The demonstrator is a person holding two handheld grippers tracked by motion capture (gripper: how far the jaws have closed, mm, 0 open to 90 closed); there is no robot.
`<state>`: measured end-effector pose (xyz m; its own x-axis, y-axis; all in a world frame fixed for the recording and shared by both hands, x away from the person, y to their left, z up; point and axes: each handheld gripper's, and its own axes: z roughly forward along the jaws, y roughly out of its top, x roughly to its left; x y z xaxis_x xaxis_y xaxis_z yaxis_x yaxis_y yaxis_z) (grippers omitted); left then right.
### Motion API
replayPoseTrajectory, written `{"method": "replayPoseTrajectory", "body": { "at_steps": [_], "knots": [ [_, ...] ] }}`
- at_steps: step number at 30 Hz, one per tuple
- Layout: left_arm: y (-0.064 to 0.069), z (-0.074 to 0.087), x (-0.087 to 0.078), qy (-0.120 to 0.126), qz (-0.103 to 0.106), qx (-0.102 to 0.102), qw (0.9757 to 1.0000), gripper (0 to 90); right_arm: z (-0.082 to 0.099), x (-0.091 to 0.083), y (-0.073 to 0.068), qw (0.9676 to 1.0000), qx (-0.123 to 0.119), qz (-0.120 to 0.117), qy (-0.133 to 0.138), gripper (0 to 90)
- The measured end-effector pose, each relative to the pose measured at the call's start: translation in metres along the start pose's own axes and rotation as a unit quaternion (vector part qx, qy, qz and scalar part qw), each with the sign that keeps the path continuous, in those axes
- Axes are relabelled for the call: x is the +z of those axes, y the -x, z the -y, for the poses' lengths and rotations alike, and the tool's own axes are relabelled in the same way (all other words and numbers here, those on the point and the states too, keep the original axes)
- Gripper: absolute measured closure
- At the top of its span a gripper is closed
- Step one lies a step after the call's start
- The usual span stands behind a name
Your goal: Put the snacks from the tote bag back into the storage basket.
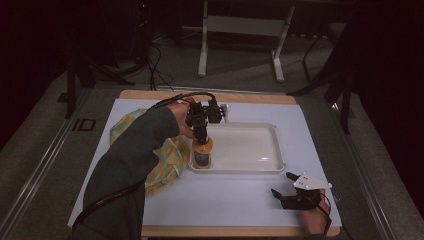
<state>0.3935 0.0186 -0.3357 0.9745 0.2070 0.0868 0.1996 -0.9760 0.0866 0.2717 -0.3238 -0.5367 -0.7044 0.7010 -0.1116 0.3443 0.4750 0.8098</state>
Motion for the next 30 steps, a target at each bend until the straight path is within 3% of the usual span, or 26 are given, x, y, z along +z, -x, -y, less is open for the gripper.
{"method": "replayPoseTrajectory", "body": {
  "at_steps": [14, 25, 29, 30],
  "knots": [
    [0.003, -0.005, 0.014, -0.024, 0.005, 0.002, 0.9997, 58.8, 0.0, 0.0, 0.0, 1.0, 0.001, 0.0, 0.0, 15.9],
    [0.004, -0.003, 0.015, -0.004, 0.01, 0.005, 0.9999, 57.0, 0.0, 0.0, 0.0, 1.0, -0.001, 0.001, 0.0, 15.9],
    [0.005, -0.003, 0.015, -0.003, 0.007, 0.006, 1.0, 52.7, 0.0, 0.0, 0.0, 1.0, -0.002, 0.001, 0.0, 15.9],
    [0.005, -0.003, 0.014, -0.001, 0.006, 0.005, 1.0, 48.2, 0.0, 0.0, 0.0, 1.0, -0.002, 0.001, 0.0, 15.9]
  ]
}}
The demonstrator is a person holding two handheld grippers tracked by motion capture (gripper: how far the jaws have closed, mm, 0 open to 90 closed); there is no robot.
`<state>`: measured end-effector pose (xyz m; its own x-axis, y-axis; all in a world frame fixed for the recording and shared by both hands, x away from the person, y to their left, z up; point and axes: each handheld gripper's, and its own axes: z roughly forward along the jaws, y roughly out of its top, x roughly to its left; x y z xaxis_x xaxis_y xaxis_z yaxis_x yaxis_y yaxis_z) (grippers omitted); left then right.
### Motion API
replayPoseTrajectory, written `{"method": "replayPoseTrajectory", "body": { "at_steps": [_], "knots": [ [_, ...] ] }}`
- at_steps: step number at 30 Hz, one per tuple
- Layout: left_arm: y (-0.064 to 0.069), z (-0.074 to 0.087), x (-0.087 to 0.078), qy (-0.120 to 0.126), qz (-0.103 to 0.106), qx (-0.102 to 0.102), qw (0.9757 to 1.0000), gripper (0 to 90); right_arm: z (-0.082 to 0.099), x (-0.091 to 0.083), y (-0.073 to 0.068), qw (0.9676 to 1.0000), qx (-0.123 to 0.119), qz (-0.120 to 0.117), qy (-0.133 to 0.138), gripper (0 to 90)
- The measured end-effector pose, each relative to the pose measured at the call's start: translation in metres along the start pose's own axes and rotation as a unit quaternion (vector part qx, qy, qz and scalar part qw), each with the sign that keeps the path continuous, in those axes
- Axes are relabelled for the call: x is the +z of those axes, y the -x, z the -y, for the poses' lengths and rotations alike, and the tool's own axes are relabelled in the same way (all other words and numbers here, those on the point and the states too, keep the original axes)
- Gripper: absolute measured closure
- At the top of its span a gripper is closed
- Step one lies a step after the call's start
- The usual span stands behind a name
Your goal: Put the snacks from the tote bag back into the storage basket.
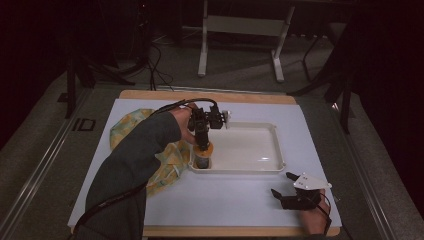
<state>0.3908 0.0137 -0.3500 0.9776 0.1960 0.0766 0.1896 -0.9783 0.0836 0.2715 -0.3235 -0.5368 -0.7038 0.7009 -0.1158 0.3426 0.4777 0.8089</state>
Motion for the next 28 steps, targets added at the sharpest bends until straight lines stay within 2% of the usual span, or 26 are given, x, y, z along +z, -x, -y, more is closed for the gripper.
{"method": "replayPoseTrajectory", "body": {
  "at_steps": [4, 13, 20, 23, 26, 28],
  "knots": [
    [-0.001, 0.0, -0.003, 0.009, 0.001, -0.002, 1.0, 42.7, 0.0, 0.0, 0.0, 1.0, 0.0, 0.0, 0.0, 15.9],
    [-0.002, 0.005, -0.008, 0.028, 0.002, -0.004, 0.9996, 39.0, 0.0, 0.0, 0.0, 1.0, 0.0, 0.001, 0.0, 15.9],
    [0.002, 0.006, -0.02, 0.053, -0.012, 0.003, 0.9985, 38.7, 0.0, 0.0, 0.0, 1.0, 0.0, 0.0, 0.0, 15.9],
    [0.011, 0.008, -0.028, 0.082, -0.028, 0.012, 0.9961, 38.8, 0.0, 0.0, 0.0, 1.0, 0.001, 0.0, 0.0, 15.9],
    [0.022, 0.013, -0.035, 0.117, -0.05, 0.033, 0.9913, 39.0, 0.0, 0.0, 0.0, 1.0, 0.0, 0.0, -0.001, 15.9],
    [0.029, 0.019, -0.038, 0.133, -0.055, 0.036, 0.9889, 38.6, 0.0, 0.0, 0.0, 1.0, -0.001, 0.0, -0.002, 15.9]
  ]
}}
